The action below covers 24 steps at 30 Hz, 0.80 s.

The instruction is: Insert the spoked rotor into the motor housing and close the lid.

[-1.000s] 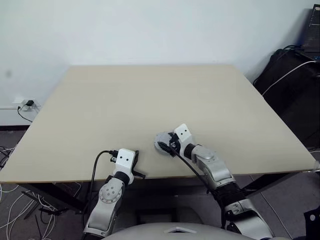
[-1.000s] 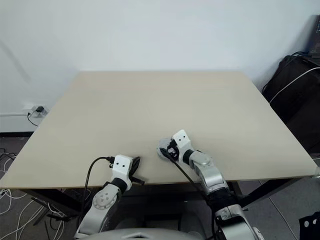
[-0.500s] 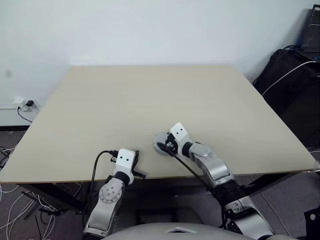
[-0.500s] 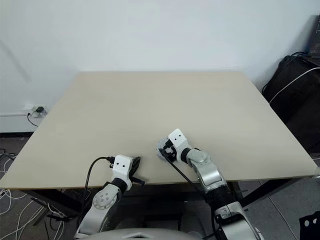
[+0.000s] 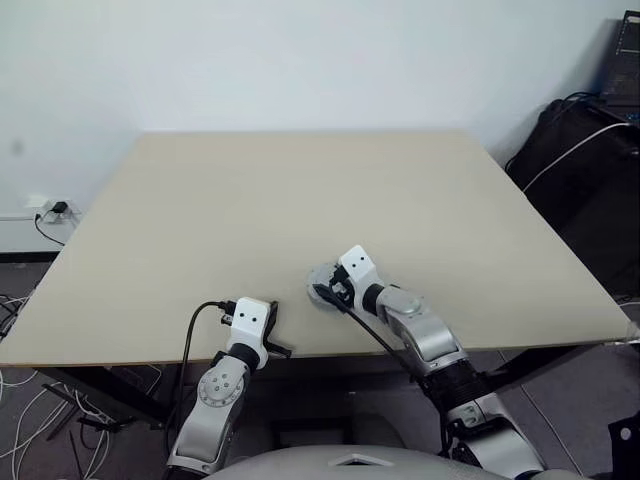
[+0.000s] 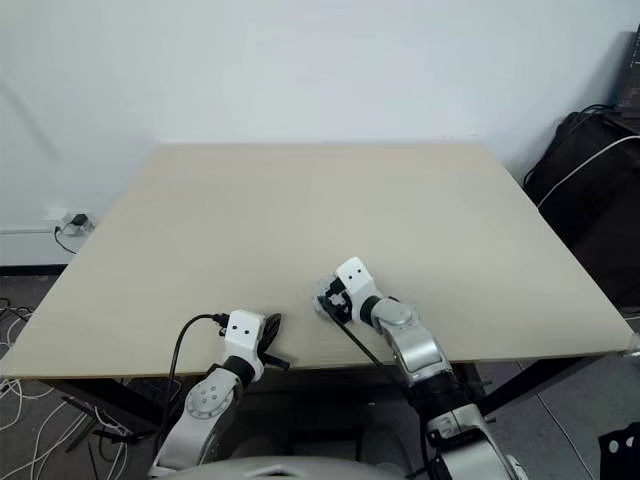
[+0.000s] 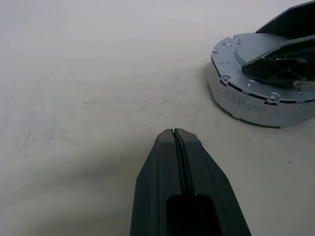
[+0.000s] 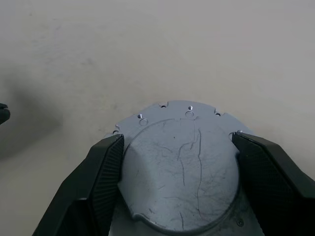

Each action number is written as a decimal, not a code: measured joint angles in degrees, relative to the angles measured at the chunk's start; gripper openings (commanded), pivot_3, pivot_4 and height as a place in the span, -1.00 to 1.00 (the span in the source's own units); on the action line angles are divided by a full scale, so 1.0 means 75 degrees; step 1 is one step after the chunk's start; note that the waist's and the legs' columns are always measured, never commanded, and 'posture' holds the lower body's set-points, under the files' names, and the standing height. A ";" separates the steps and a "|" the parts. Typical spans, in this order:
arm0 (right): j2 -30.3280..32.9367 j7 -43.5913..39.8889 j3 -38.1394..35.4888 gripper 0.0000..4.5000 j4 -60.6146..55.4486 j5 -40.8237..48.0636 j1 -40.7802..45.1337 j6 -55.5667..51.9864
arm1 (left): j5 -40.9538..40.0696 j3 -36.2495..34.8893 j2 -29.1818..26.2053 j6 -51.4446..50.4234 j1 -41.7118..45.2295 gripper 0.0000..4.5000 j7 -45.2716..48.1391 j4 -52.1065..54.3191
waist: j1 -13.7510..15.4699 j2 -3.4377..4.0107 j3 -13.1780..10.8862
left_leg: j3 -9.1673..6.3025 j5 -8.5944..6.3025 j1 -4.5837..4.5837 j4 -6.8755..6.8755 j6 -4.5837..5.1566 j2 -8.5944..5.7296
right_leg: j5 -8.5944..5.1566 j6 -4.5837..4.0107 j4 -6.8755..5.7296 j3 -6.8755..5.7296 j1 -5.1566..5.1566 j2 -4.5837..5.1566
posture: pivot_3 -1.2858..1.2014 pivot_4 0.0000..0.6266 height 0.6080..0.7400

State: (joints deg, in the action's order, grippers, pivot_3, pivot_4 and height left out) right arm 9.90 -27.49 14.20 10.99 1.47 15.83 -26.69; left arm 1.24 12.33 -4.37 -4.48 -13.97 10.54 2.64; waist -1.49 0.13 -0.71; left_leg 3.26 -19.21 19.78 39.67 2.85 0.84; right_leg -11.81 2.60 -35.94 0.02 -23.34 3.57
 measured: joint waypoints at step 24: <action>0.0190 0.0079 0.0427 0.42 0.0159 -0.0403 0.0066 0.0488 | -0.0015 0.0006 -0.0002 0.0000 -0.0047 -1.00 -0.0053 0.0005 | -0.0006 -0.0001 0.0009 | 0.0003 0.0001 -0.0023 0.0000 0.0000 0.0023 | -0.0001 0.0002 0.0001 -0.0001 -0.0004 0.0000 | 0.03 -1.00 1.00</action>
State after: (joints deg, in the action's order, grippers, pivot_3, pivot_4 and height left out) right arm 11.32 -26.90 17.40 12.18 -1.56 16.32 -23.03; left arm 1.13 12.38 -4.38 -4.48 -14.32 10.15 2.67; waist -1.54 0.12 -0.64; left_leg 3.28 -19.20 19.61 39.67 2.85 1.01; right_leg -11.81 2.62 -35.93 0.02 -23.37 3.56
